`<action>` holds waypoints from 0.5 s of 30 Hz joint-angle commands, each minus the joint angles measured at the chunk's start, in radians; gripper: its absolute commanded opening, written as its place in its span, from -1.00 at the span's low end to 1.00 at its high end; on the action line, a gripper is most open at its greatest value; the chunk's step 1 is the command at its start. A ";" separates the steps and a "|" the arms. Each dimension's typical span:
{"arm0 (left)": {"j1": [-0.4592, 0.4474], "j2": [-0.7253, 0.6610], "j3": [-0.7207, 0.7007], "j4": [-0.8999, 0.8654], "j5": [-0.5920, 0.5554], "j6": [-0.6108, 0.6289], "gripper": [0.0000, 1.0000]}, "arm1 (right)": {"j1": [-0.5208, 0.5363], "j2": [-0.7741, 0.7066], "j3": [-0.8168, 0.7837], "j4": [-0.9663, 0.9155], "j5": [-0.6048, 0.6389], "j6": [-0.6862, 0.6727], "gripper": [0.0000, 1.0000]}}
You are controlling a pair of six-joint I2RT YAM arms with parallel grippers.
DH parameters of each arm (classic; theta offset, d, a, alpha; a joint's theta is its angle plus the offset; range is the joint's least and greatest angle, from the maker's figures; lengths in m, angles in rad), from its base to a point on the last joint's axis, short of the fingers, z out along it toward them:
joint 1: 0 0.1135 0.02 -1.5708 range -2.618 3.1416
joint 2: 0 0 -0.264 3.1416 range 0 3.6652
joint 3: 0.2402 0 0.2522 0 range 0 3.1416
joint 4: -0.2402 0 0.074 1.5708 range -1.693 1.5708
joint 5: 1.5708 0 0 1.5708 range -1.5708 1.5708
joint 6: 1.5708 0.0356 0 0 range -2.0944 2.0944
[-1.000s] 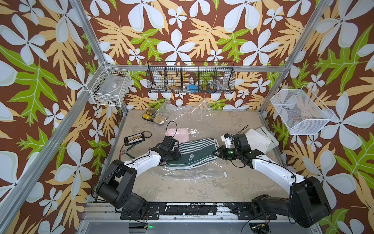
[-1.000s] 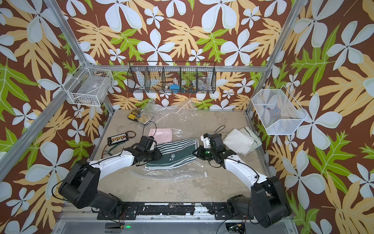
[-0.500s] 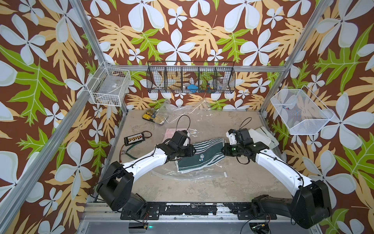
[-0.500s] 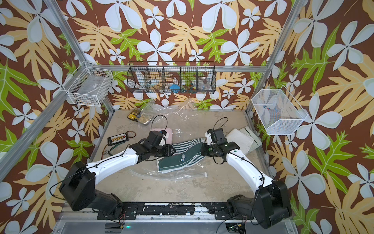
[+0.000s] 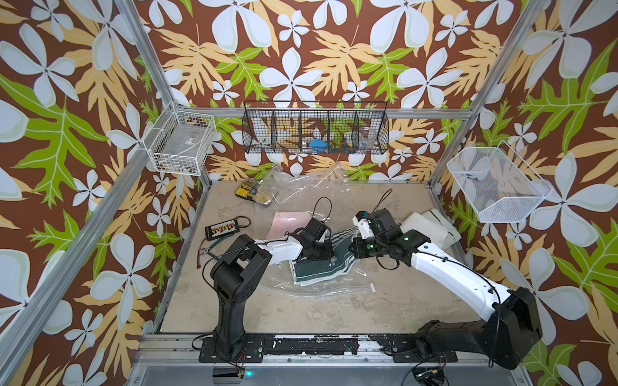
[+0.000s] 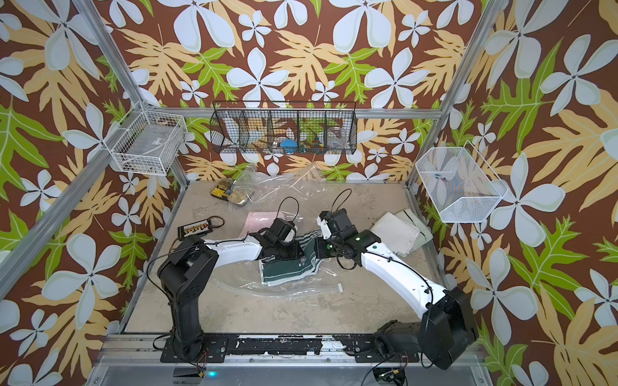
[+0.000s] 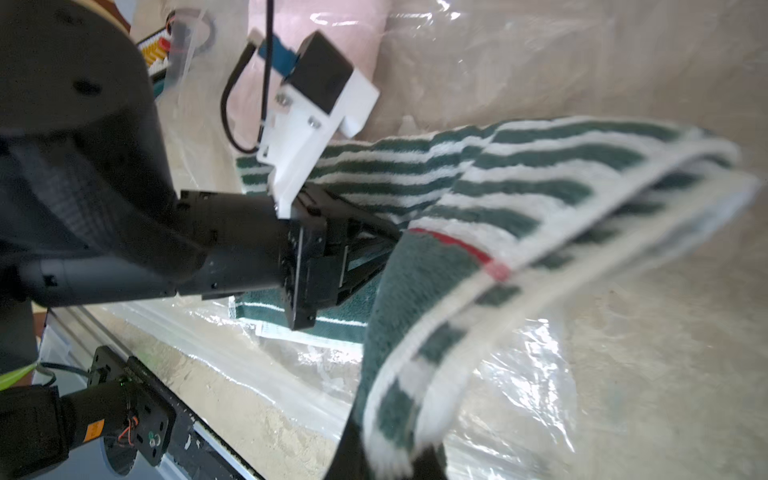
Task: Place the folded towel into the vacuum bag
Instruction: Pick up the towel from the vacuum bag.
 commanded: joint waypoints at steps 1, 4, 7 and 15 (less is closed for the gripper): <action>0.016 -0.070 -0.030 -0.010 -0.005 0.020 -0.44 | 0.049 0.038 0.018 0.023 -0.005 -0.002 -0.90; 0.044 -0.215 -0.111 -0.034 0.001 0.018 -0.39 | 0.096 0.071 0.031 0.031 0.000 -0.009 -0.90; 0.063 -0.351 -0.205 -0.091 -0.050 0.030 -0.37 | 0.135 0.098 0.054 0.027 0.016 -0.027 -0.90; 0.100 -0.508 -0.426 -0.119 -0.164 0.021 -0.37 | 0.283 0.245 0.199 -0.021 0.050 -0.096 -0.90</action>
